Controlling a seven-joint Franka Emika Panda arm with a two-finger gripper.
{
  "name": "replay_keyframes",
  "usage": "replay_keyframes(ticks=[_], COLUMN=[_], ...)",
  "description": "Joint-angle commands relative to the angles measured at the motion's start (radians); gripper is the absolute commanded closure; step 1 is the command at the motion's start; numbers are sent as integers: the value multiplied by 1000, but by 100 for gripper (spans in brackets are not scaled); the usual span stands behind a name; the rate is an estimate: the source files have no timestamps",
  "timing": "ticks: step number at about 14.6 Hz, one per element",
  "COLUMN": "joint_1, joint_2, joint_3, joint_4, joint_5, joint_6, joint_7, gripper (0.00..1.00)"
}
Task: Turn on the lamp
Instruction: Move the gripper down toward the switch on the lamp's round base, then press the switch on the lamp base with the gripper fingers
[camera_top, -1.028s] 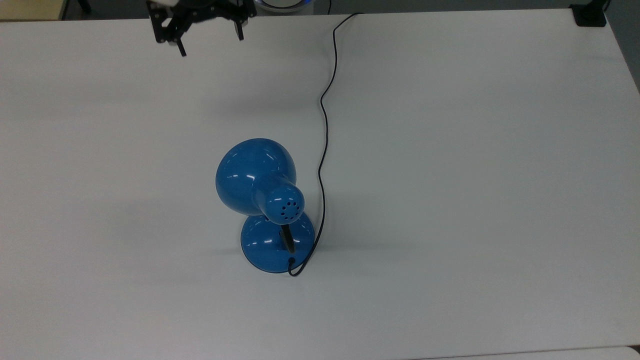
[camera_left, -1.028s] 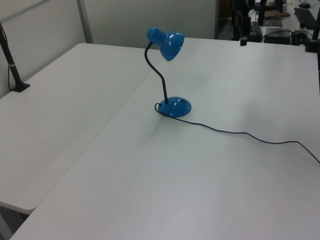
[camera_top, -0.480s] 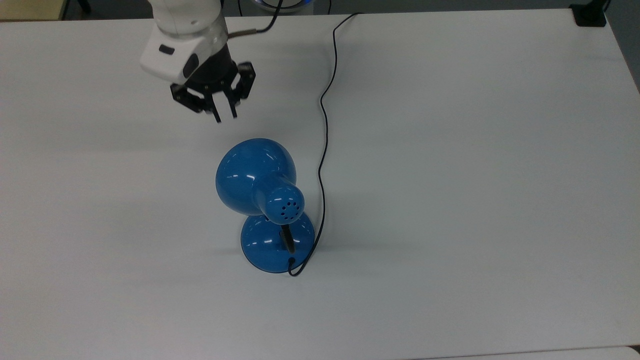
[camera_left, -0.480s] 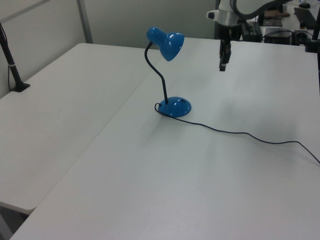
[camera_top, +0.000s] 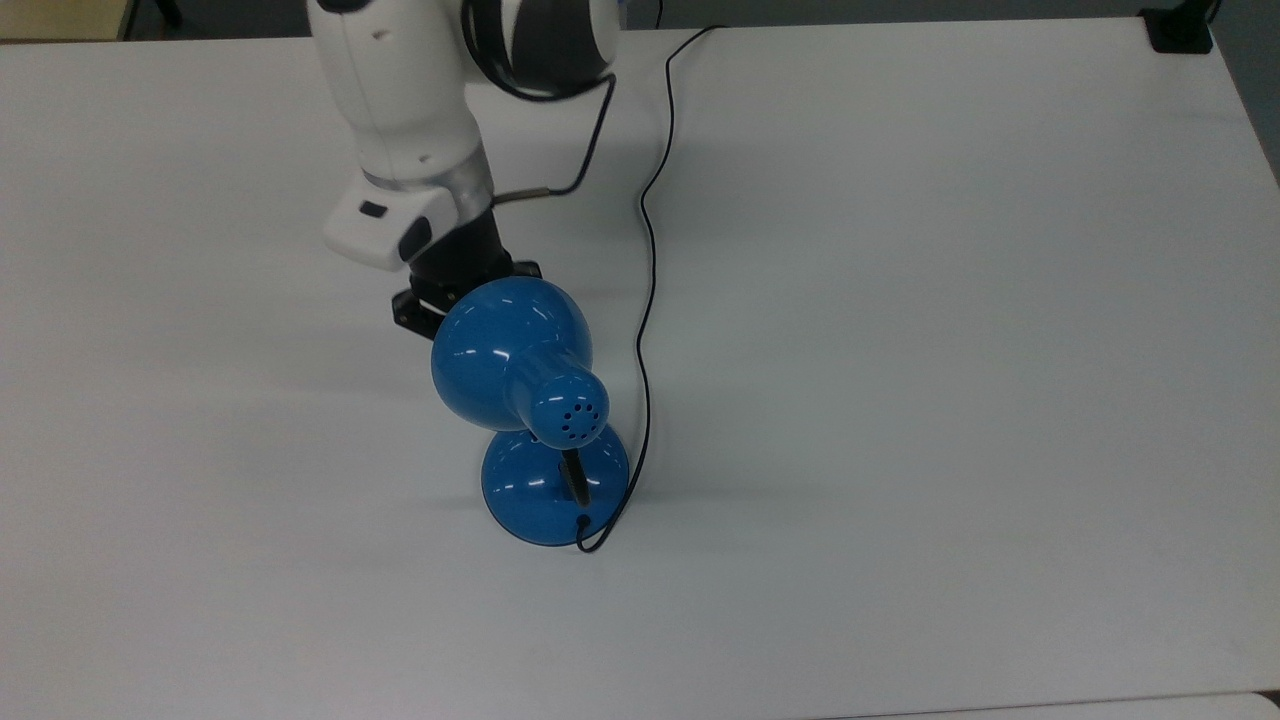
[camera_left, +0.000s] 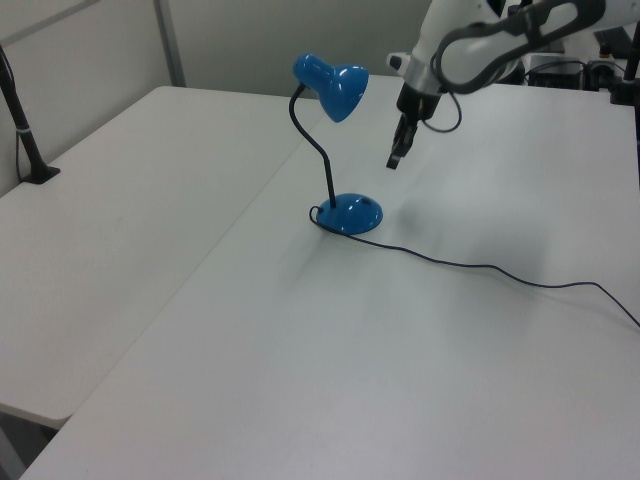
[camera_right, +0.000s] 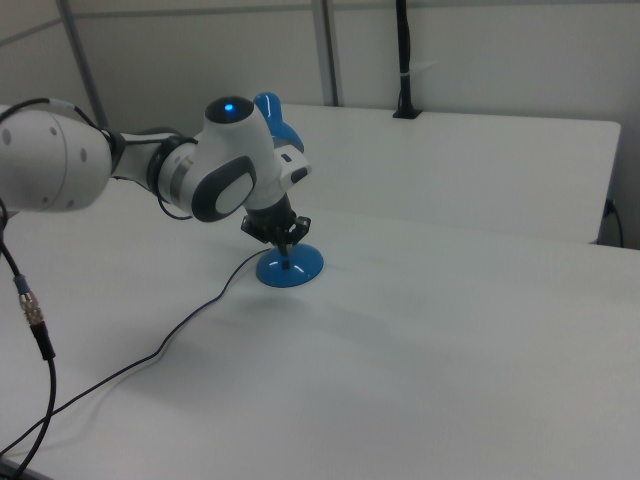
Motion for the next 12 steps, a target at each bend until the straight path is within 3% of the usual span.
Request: replay_keyframes(ticks=[1,7,12], joint_1=[37,66,82], joint_2=[51,109,132], joint_3=[-6,-3,-2], joint_4=[4,8,20], joint_5=[25,64,65], joint_6=[111,246,272], joint_7=[-1,1,1], gripper=[98,98,98])
